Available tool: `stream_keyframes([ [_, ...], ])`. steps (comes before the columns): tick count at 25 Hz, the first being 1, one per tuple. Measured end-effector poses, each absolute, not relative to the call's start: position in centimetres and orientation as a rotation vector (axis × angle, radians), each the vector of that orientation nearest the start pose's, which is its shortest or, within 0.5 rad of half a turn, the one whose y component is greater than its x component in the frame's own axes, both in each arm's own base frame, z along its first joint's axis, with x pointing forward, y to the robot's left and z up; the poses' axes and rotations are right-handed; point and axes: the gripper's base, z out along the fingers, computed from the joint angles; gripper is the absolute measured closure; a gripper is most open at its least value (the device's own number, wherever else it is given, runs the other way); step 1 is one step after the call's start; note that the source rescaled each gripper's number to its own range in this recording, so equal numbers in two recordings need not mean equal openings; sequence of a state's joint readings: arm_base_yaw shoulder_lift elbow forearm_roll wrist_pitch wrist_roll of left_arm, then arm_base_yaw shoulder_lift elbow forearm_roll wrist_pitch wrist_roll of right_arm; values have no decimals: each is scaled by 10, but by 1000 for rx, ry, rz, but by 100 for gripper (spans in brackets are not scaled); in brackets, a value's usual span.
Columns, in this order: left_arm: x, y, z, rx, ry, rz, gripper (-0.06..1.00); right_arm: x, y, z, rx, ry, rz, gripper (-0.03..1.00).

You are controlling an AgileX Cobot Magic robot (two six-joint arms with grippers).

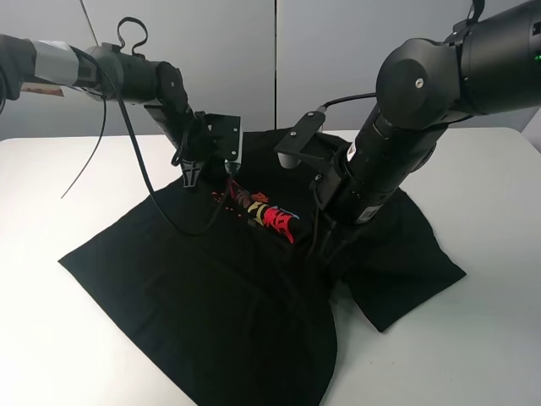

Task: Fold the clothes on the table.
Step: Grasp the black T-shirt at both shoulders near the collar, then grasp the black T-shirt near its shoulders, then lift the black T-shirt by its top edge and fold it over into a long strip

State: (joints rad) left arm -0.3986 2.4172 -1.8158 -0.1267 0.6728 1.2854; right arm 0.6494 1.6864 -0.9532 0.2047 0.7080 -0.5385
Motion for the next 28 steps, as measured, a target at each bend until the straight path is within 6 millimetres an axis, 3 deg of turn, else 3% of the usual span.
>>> stream_keyframes([
  [2, 459, -201, 90, -2534, -2463, -145, 88, 235, 194, 178, -1462, 2533, 237, 96],
  [4, 460, -201, 90, -2543, -2463, -158, 93, 235, 194, 178, -1462, 2533, 237, 96],
  [13, 455, -201, 97, -2599, -2343, -173, 94, 235, 194, 178, -1463, 2535, 237, 96],
  [19, 449, -199, 135, -2602, -2348, -169, 94, 237, 188, 180, -1418, 2561, 151, 96],
  [28, 441, -198, 178, -2406, -2613, -119, 94, 227, 155, 236, -1358, 2469, -157, 96],
])
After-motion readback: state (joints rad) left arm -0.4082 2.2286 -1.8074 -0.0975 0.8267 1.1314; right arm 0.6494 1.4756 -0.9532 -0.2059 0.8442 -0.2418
